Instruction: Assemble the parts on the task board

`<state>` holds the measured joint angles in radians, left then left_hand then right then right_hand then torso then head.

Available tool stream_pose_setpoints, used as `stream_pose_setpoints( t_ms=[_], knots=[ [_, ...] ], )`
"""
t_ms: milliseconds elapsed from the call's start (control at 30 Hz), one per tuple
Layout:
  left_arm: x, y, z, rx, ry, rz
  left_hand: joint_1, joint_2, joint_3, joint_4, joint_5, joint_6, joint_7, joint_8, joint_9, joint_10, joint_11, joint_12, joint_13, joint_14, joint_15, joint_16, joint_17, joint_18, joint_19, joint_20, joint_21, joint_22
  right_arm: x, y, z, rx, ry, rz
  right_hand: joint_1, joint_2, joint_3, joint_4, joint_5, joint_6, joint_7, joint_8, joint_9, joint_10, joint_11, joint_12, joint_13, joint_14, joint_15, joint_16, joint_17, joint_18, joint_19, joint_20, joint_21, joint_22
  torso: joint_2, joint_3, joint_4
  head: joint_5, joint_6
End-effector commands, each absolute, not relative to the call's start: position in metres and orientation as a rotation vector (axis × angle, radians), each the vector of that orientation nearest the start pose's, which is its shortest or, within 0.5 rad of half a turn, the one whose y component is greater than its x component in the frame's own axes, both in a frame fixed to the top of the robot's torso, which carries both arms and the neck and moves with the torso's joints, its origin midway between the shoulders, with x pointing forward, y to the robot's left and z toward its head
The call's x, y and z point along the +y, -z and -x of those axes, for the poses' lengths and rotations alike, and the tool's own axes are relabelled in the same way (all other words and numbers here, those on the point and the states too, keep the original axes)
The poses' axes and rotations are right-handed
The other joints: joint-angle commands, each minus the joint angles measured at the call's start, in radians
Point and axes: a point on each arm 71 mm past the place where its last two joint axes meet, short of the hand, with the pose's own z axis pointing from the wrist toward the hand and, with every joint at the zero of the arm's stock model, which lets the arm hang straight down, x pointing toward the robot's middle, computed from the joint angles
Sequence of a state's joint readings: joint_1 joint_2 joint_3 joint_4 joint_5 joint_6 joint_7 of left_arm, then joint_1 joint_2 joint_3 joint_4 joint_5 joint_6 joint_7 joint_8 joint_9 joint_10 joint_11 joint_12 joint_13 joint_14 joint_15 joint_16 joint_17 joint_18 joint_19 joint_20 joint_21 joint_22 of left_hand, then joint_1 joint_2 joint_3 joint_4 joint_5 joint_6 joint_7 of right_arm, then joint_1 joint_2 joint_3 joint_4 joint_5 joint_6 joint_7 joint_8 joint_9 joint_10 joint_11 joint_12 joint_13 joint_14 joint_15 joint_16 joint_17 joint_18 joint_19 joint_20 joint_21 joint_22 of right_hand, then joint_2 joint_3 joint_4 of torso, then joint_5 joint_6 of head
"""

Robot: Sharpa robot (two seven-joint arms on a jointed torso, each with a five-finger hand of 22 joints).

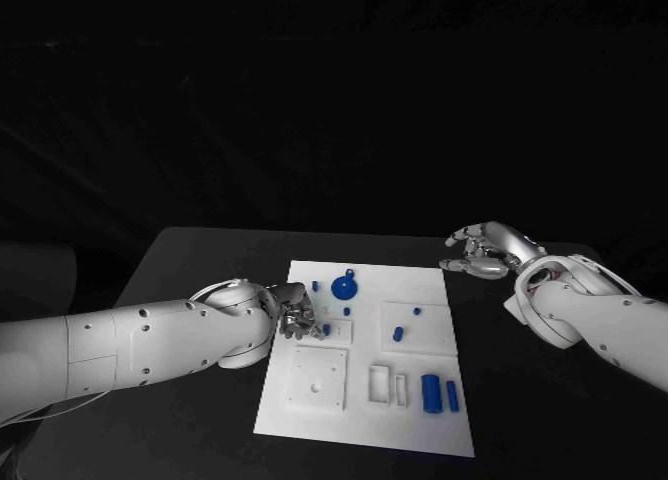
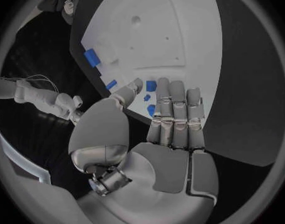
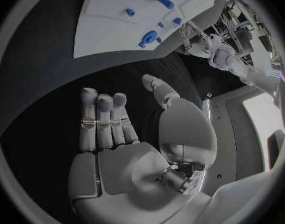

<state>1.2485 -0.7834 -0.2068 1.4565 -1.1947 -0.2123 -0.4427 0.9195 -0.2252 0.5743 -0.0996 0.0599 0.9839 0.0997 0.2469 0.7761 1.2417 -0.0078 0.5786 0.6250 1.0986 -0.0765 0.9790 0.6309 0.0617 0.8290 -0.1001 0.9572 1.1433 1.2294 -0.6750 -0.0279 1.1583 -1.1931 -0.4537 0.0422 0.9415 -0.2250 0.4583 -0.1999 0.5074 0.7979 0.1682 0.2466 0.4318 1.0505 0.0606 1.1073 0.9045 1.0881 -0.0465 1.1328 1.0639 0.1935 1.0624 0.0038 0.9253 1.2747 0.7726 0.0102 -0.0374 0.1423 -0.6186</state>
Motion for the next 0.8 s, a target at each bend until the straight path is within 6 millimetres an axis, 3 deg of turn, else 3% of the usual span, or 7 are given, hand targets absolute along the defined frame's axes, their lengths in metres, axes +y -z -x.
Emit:
stream_pose_setpoints(
  t_ms=[33,300,600,800],
  knots=[
    [0.214,0.247,-0.485,2.049,0.36,0.154,-0.035,-0.027,-0.003,0.034,-0.01,-0.007,-0.004,0.009,-0.007,0.012,-0.005,-0.005,-0.001,0.01,0.001,-0.004,0.007,-0.008,0.004,-0.071,-0.004,0.002,-0.228,0.176,-0.555,1.511,-0.67,-0.124,-0.001,0.005,0.0,0.0,0.003,0.0,0.005,0.005,-0.001,-0.007,-0.002,0.004,-0.002,-0.004,-0.001,0.007,-0.001,0.068,-0.005,0.002,-0.003,0.001,0.001,0.002,-0.001,-0.002,-0.004],
    [0.212,0.258,-0.485,2.039,0.363,0.165,-0.07,-0.049,0.0,0.093,-0.011,0.007,-0.011,0.035,-0.013,0.026,-0.012,-0.004,0.004,0.021,-0.005,-0.001,0.025,-0.003,0.014,-0.075,-0.001,0.008,-0.228,0.176,-0.555,1.511,-0.671,-0.124,-0.001,0.005,0.0,0.0,0.003,0.001,0.005,0.005,-0.001,-0.007,-0.002,0.004,-0.002,-0.004,-0.001,0.007,-0.001,0.068,-0.004,0.002,-0.003,0.002,0.001,0.0018,-0.0007,-0.005,-0.005],
    [0.208,0.257,-0.486,2.011,0.393,0.169,-0.073,-0.044,0.004,0.121,-0.011,0.013,-0.016,0.049,-0.018,0.037,-0.016,-0.002,0.007,0.029,-0.01,0.002,0.036,0.0,0.021,-0.079,0.003,0.014,-0.228,0.176,-0.555,1.511,-0.671,-0.124,-0.001,0.006,0.0,0.0,0.003,0.001,0.005,0.005,-0.001,-0.007,-0.002,0.005,-0.002,-0.004,-0.001,0.008,-0.002,0.068,-0.004,0.002,-0.003,0.002,0.001,0.0016,-0.0002,-0.008,-0.006],
    [0.205,0.257,-0.486,2.011,0.401,0.164,-0.061,-0.016,0.007,0.127,-0.011,0.022,-0.019,0.058,-0.022,0.046,-0.019,-0.001,0.009,0.034,-0.013,0.003,0.042,0.001,0.025,-0.082,0.007,0.018,-0.228,0.176,-0.555,1.512,-0.671,-0.124,-0.001,0.006,0.0,0.0,0.003,0.001,0.005,0.005,-0.001,-0.007,-0.002,0.005,-0.002,-0.004,-0.001,0.008,-0.002,0.068,-0.004,0.002,-0.003,0.002,0.0,0.0016,0.0,-0.009,-0.008]
  ],
)
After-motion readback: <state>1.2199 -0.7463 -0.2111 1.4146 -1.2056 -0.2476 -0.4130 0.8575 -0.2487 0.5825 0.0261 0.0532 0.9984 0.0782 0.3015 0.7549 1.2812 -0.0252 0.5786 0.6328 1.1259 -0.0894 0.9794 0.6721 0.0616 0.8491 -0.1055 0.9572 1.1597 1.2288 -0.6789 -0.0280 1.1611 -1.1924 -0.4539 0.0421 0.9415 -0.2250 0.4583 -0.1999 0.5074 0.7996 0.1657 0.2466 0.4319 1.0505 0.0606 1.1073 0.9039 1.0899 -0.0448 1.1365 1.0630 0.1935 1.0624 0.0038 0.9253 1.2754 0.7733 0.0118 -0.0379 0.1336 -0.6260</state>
